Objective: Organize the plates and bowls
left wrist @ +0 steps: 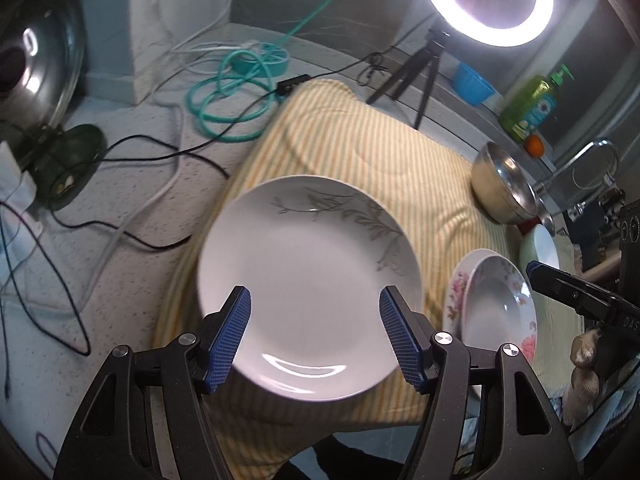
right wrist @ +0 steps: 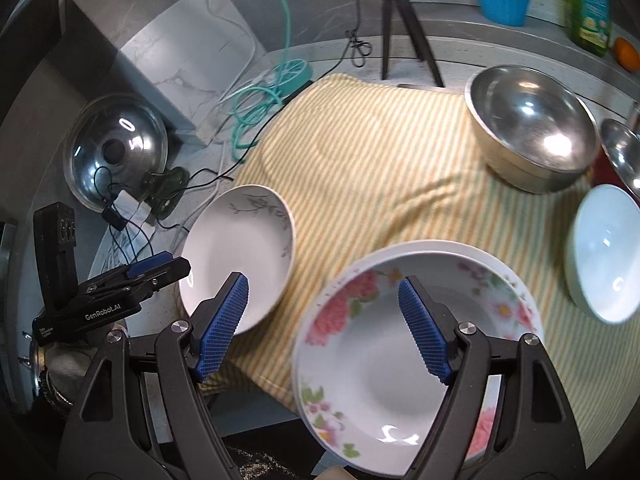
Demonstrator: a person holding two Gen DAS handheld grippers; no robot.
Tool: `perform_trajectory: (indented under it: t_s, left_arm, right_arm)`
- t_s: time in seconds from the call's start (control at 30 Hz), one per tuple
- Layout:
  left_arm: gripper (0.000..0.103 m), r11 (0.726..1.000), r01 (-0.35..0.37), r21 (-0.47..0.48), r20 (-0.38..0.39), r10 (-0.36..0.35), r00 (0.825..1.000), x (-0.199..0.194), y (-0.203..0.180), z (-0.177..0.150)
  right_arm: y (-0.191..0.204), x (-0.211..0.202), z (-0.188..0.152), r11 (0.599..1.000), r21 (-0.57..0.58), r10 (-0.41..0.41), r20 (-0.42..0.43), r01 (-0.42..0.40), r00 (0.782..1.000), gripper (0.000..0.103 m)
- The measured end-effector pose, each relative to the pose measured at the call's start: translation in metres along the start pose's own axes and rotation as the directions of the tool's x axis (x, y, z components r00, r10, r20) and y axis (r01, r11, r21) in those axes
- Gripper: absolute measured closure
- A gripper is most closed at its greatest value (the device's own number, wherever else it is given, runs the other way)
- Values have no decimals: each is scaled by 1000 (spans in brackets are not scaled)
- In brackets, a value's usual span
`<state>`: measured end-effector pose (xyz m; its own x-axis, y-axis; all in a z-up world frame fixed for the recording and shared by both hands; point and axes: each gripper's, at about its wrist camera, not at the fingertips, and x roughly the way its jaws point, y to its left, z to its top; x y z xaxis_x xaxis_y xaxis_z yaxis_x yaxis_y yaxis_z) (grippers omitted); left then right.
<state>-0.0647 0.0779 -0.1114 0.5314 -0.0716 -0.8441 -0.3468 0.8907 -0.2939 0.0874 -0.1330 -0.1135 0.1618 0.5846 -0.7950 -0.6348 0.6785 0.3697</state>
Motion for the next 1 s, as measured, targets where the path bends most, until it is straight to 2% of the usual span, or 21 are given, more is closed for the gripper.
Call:
perform_trajectory:
  t_s: [0.3,0.33,0.4,0.5,0.8,0.93,1.0]
  left_arm:
    - [37,993,-25,-119,-3,25,1000,3,45,-8]
    - [39,992,-21,-128,-6,21,1000,4,47,-8]
    - [40,990,-17,-138,-11,15,1000,6,52,-9]
    - [50,988,-2,-152,-21,-1,1000,9,57,-10]
    - [73,980,34,-194,-49,-44,998,21,67,-12]
    - [74,980,39,-197,-54,-51,997,23,67,-11]
    - [77,980,40,-195,-55,-52,997,24,67,-10]
  right_arm:
    - [22,41,17,998,-37,39,-72,-42,997,24]
    - [23,47,19,998,-38,38,-84,-42,996,26]
    - [24,57,22,998,-30,44,-110,-47,993,39]
    - [24,70,24,998,-16,57,-145,-60,988,51]
    - [21,94,27,998,1,55,-200,-56,978,73]
    - [20,101,29,999,7,51,-213,-51,976,77]
    - [20,105,29,998,9,55,-220,-54,974,85]
